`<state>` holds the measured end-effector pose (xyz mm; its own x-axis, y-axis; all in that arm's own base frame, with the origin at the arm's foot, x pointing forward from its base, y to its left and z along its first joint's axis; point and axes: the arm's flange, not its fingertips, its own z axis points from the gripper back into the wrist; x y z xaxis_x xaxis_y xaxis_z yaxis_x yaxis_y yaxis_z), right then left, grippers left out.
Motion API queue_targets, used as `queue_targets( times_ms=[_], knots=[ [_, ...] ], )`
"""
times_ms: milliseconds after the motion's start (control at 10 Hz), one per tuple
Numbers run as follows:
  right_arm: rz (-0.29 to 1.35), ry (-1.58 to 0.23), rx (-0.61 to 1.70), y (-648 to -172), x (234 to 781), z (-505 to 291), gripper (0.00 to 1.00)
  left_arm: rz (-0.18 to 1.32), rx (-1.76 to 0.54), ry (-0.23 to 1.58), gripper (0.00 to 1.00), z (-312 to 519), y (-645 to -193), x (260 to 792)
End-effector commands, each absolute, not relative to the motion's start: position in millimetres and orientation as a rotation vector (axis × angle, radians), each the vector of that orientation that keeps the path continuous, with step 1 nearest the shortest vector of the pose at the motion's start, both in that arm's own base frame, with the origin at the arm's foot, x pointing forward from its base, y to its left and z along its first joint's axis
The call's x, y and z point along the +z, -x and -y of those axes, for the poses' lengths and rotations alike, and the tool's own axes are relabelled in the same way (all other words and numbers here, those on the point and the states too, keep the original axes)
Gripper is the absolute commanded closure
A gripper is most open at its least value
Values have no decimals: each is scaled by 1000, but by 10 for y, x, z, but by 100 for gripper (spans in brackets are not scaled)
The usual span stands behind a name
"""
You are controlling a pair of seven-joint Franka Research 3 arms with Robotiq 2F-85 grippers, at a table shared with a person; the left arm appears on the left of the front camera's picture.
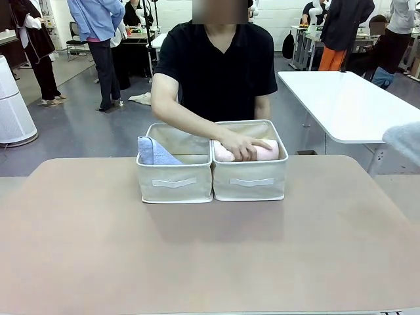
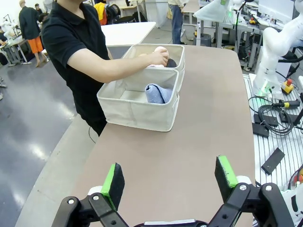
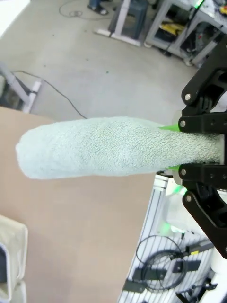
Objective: Sort the towels based on their folding style.
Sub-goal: Pick up another triangle-folded towel from the table and place it in the left Fabric basket.
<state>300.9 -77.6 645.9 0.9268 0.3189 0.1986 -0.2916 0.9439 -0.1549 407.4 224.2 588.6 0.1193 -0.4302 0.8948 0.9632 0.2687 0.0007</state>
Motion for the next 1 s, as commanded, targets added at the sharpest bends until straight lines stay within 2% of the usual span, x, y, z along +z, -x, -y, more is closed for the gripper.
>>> queue_targets(
  times_ms=[0, 500, 900],
  knots=[
    [223, 103, 406, -3252, 6598, 435, 100, 945, -1160, 719, 0, -2246, -4057, 5904],
    [168, 138, 524, -3656, 6537, -406, 100, 945, -1160, 719, 0, -2246, -4057, 5904],
    [166, 148, 542, -3635, 6477, -386, 100, 945, -1160, 719, 0, -2246, -4057, 5904]
  ],
)
